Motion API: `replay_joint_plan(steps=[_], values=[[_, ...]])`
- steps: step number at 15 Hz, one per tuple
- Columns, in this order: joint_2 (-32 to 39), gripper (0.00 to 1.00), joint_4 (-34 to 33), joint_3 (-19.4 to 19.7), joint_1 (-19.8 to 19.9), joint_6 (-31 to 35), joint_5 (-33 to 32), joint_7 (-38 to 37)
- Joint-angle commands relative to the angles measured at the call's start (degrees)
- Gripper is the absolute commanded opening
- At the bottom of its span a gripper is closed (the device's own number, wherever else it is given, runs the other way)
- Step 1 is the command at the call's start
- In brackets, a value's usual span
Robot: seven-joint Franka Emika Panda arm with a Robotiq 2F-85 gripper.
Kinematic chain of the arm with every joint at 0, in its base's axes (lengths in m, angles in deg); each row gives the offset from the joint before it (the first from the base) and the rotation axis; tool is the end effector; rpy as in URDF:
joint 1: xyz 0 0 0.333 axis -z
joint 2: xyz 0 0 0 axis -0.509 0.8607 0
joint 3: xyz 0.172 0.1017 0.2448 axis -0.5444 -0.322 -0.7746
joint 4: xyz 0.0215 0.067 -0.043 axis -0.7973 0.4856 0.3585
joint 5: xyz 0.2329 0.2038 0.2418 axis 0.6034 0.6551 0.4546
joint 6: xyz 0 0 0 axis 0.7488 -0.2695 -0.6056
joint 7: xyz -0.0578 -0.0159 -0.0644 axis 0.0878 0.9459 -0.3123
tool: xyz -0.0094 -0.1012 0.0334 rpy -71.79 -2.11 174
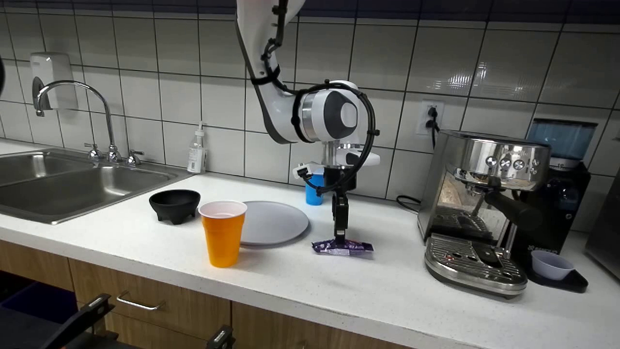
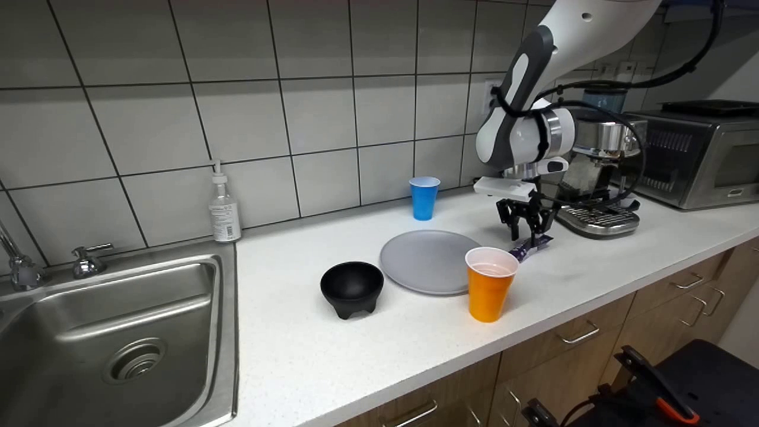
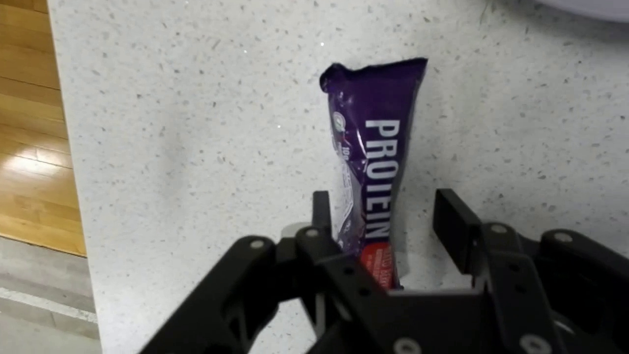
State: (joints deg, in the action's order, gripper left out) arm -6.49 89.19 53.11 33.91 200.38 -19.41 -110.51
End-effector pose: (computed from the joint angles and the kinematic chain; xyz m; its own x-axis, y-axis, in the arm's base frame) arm 0.5472 -0.2200 0.1687 0.2292 -0.9680 0.1021 -0.9632 -0.2105 0.1672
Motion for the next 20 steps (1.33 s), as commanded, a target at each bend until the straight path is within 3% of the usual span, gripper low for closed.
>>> replay_joint_plan(steps=[1, 3, 11, 20], values=[[-3.2, 0.88, 0.7, 0.0, -0.6, -1.2, -0.5, 0.1], [-4.8, 0.99, 1.4, -0.1, -1.1, -1.0, -0.9, 0.2], [-13.0, 1.0, 5.9, -1.4, -5.1, -0.9, -4.8, 0.4], [-22.5, 1.0, 13.1, -8.1, -8.3, -2.1, -8.5, 1.9]])
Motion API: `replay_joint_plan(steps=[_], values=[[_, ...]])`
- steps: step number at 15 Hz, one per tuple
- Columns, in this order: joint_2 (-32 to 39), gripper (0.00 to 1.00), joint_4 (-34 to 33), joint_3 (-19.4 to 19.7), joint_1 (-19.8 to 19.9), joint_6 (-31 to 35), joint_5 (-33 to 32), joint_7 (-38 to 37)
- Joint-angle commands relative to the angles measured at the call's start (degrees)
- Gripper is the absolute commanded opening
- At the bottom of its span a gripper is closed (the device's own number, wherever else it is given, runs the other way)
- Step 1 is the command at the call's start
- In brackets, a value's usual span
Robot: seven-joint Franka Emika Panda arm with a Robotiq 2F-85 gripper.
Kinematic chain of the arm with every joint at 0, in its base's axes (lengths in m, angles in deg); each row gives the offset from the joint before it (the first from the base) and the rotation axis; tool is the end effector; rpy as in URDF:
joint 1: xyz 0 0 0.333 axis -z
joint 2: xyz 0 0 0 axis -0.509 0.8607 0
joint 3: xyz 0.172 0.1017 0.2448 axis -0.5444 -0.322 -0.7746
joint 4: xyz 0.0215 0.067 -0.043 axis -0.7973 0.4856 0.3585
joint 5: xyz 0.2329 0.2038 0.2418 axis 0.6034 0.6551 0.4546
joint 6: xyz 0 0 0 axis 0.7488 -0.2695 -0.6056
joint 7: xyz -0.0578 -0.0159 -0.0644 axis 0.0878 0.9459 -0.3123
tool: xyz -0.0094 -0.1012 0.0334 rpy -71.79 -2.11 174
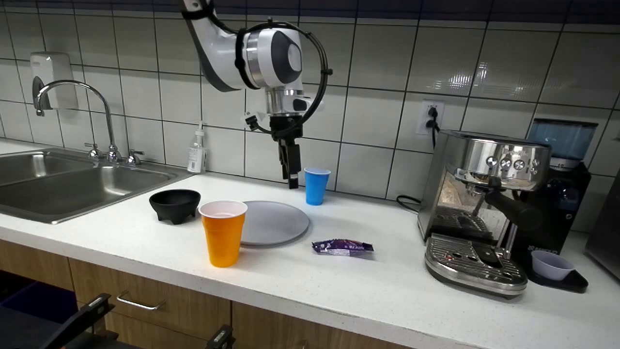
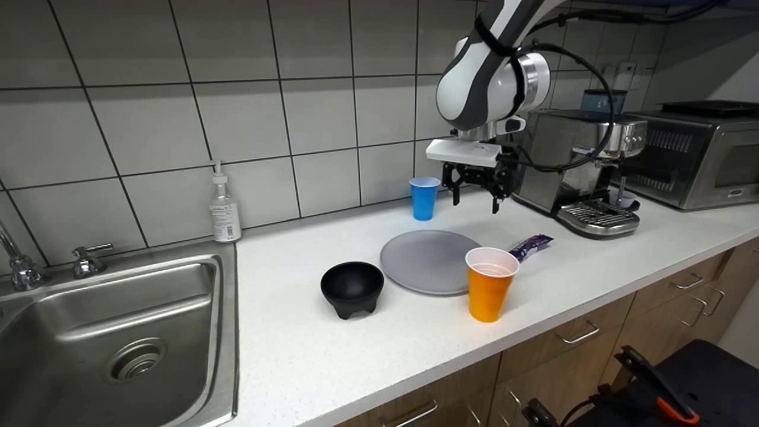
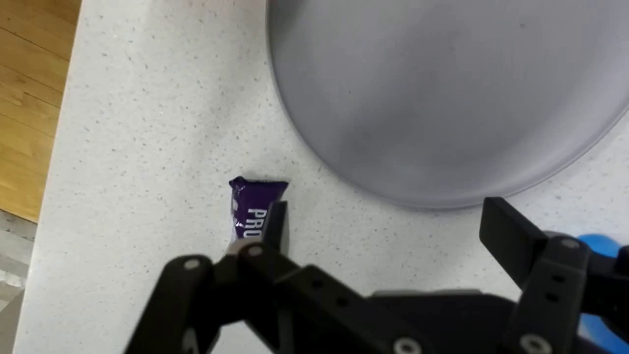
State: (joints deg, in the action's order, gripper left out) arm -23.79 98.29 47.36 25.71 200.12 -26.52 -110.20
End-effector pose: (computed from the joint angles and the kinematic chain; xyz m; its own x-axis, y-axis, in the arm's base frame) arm 0.5567 -0.0766 0.2700 0.5105 -0.8498 0.1312 -0.8597 -0.5077 0.0567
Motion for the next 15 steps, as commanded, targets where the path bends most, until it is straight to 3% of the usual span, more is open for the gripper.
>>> replay_joint_plan(steps=[1, 15], values=[[-6.1, 1.0, 5.0, -3.3, -0.2, -2.0, -1.3, 2.0], [-18.2, 1.0, 17.9, -12.0, 0.3, -5.9, 0.4, 3.9]])
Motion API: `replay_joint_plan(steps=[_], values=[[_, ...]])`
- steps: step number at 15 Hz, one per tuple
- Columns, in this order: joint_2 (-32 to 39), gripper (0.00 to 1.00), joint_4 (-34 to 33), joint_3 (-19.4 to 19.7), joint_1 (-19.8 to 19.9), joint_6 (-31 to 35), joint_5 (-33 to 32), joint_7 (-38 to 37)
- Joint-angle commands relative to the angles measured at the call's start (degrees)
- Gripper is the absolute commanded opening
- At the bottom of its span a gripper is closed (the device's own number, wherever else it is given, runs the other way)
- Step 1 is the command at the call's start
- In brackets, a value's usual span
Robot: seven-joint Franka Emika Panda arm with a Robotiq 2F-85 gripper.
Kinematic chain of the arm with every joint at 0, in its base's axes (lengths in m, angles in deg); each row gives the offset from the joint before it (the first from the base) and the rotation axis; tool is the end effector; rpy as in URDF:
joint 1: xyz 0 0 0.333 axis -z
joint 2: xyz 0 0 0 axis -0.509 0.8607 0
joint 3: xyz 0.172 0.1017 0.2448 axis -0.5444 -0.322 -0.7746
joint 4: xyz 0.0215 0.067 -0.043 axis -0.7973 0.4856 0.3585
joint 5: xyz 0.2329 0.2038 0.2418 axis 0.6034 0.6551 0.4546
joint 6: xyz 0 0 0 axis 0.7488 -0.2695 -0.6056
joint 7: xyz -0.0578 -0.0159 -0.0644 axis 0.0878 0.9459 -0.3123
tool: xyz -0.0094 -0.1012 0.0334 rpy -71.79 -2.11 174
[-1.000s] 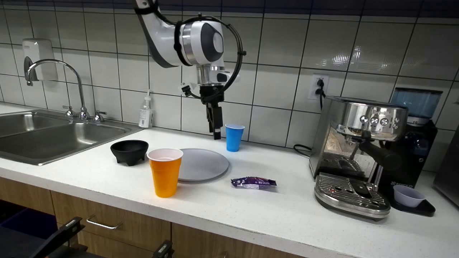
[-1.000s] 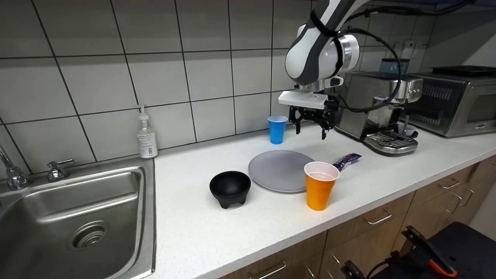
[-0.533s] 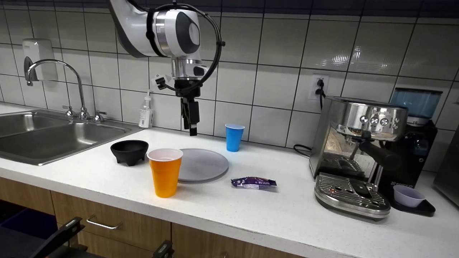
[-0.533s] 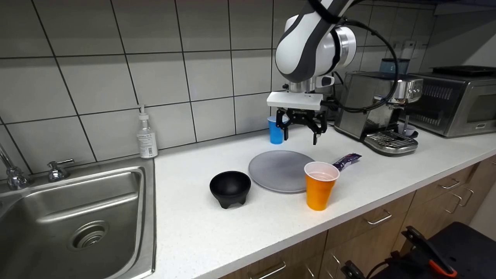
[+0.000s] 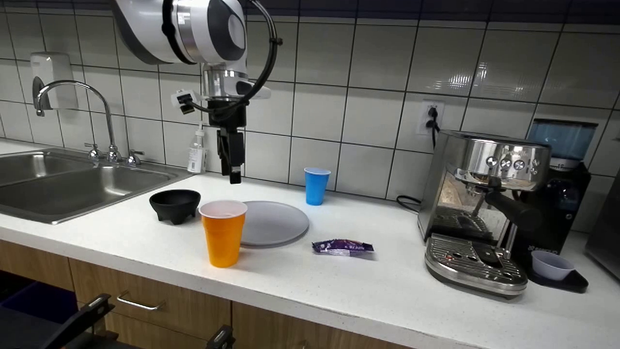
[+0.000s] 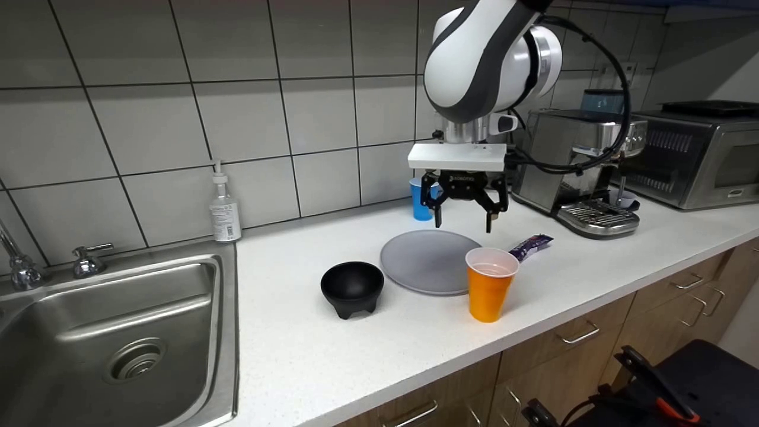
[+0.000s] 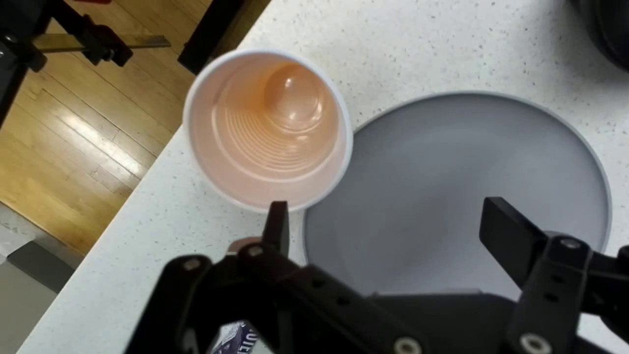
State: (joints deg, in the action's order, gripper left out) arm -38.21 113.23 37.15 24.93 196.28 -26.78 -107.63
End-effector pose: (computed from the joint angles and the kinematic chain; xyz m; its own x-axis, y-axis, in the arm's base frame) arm 0.4750 0.0244 0.2888 0.6942 -0.7187 0.0385 -0.7186 -0.6892 0.0928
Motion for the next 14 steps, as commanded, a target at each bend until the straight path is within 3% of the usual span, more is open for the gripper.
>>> replay_joint_plan(steps=[1, 14], values=[[-4.0, 1.0, 3.6, -2.1, 1.1, -1.8, 0.8, 1.1], [2.0, 1.0, 3.7, -2.7, 1.1, 1.4, 0.8, -1.0]])
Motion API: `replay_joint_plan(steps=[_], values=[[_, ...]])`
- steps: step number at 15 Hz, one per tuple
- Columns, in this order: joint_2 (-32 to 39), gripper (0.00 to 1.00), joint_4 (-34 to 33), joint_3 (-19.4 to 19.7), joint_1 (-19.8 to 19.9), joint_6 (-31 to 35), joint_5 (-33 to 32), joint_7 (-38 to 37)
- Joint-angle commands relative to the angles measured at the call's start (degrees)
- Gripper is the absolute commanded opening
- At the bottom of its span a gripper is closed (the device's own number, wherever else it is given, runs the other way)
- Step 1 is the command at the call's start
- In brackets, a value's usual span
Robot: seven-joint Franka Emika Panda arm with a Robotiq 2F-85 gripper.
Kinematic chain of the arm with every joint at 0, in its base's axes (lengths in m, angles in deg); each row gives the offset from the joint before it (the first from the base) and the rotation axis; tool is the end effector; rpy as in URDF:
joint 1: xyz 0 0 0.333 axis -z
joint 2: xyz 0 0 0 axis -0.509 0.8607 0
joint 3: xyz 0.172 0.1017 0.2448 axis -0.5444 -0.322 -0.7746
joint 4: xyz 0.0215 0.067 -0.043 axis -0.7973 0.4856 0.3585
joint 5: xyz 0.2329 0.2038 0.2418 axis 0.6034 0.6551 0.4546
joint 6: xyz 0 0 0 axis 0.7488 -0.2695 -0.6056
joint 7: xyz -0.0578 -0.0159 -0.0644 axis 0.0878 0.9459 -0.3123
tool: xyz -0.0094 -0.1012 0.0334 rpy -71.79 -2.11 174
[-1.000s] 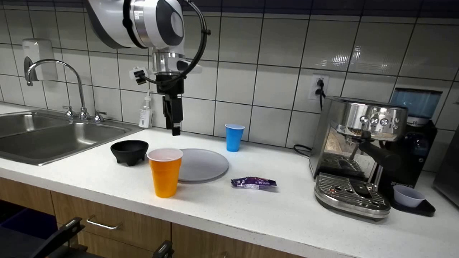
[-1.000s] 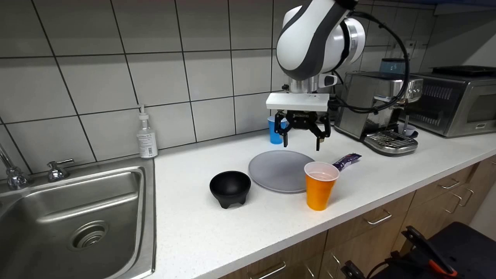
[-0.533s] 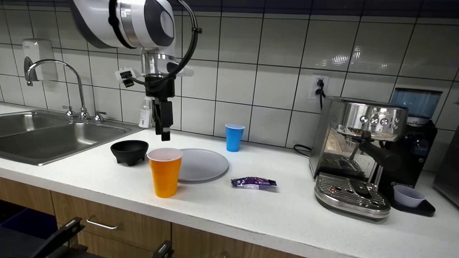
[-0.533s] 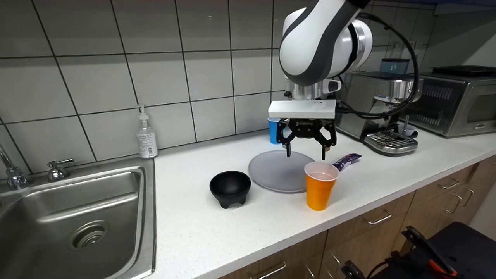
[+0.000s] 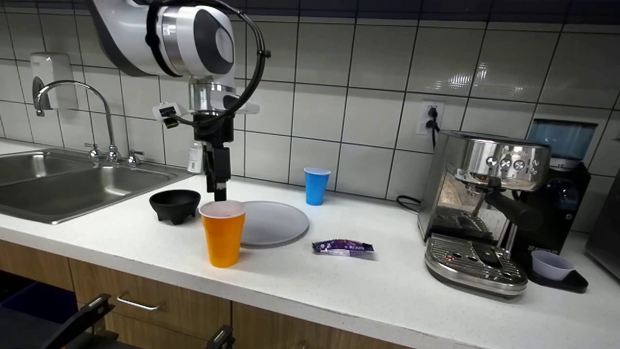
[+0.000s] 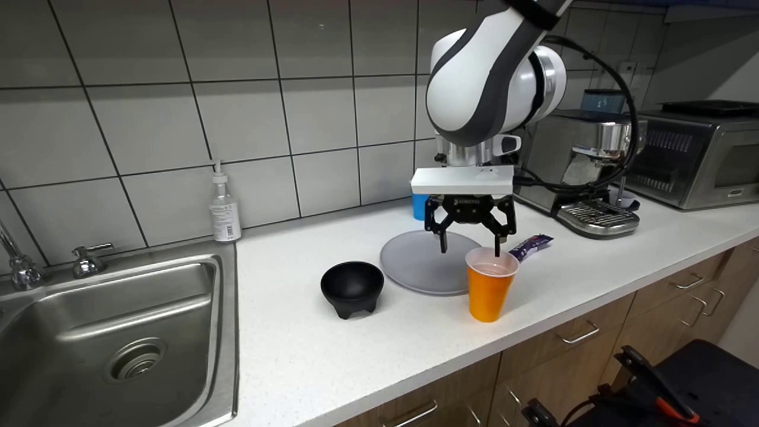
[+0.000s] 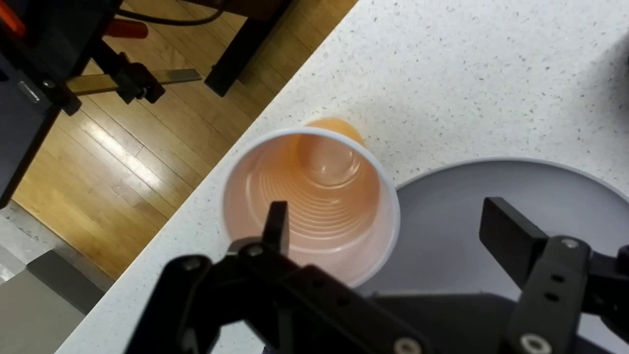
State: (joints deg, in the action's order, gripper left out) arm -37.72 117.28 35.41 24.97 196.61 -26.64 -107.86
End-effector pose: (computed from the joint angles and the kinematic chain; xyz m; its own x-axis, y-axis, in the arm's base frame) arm 0.4479 0.0365 0.2589 0.7124 -0.7017 -0.0110 -0.6930 -0.7059 0.1464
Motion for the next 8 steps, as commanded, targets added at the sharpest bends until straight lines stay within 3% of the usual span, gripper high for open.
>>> replay_joint_plan(steps=[1, 6, 7, 8], values=[[2.1, 1.0, -0.4, -0.9, 1.0, 1.6, 0.6, -0.9], [4.4, 1.0, -0.8, -0.5, 0.7, 3.8, 1.1, -1.4], [4.8, 0.75, -0.9, -0.4, 0.6, 4.2, 1.2, -1.4], [5.0, 0.74, -1.0, -0.4, 0.6, 4.4, 1.2, -1.4]])
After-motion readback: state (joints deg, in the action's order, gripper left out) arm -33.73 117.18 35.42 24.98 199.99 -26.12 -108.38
